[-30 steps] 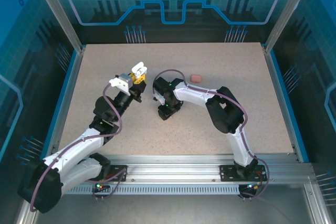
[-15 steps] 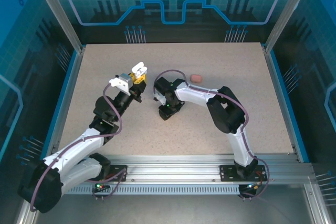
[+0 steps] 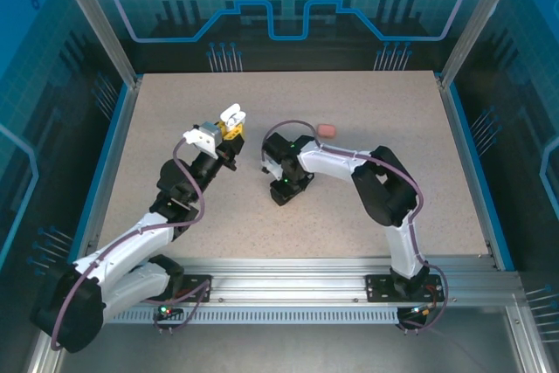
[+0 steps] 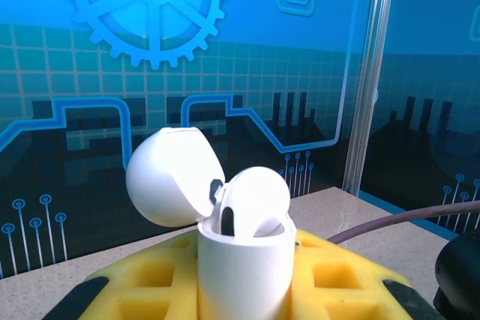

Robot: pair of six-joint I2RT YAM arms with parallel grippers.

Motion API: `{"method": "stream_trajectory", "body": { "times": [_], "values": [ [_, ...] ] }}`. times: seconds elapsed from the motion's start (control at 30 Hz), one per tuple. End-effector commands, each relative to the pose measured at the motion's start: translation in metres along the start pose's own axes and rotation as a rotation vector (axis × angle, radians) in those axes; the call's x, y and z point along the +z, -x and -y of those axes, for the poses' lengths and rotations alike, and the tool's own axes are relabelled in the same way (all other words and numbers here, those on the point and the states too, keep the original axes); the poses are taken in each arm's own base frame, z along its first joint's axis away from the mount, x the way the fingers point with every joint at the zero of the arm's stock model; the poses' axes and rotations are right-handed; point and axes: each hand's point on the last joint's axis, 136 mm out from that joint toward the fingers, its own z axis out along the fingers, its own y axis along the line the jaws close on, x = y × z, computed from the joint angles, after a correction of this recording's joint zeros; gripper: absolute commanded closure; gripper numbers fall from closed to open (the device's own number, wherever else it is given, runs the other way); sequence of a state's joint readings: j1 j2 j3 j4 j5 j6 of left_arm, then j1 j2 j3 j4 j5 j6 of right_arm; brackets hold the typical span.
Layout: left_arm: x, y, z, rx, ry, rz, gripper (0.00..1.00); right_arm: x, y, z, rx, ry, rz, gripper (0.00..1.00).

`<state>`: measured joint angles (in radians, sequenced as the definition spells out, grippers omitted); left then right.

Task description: Insert the wireless bluetooth earbuds into the charging case

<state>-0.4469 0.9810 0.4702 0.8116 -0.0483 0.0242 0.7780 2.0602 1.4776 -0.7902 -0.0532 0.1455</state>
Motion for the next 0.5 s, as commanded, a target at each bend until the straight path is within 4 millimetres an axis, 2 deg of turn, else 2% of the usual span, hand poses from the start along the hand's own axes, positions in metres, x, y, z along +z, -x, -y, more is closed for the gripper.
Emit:
{"method": "stream_trajectory", "body": {
  "times": [0.0, 0.2, 0.47],
  "values": [
    [0.006, 0.028, 0.0, -0.011, -0.005, 0.067, 1.0, -0.014, -0.003, -0.002, 0.022, -0.004, 0.016, 0.59],
    [0.006, 0.027, 0.0, -0.016, -0.006, 0.065, 1.0, -0.016, 0.011, 0.005, 0.042, -0.064, 0.056, 0.52],
    [0.006, 0.029, -0.001, -0.013, -0.003, 0.069, 1.0, -0.004, 0.019, 0.005, 0.005, -0.073, 0.025, 0.52]
  ]
}}
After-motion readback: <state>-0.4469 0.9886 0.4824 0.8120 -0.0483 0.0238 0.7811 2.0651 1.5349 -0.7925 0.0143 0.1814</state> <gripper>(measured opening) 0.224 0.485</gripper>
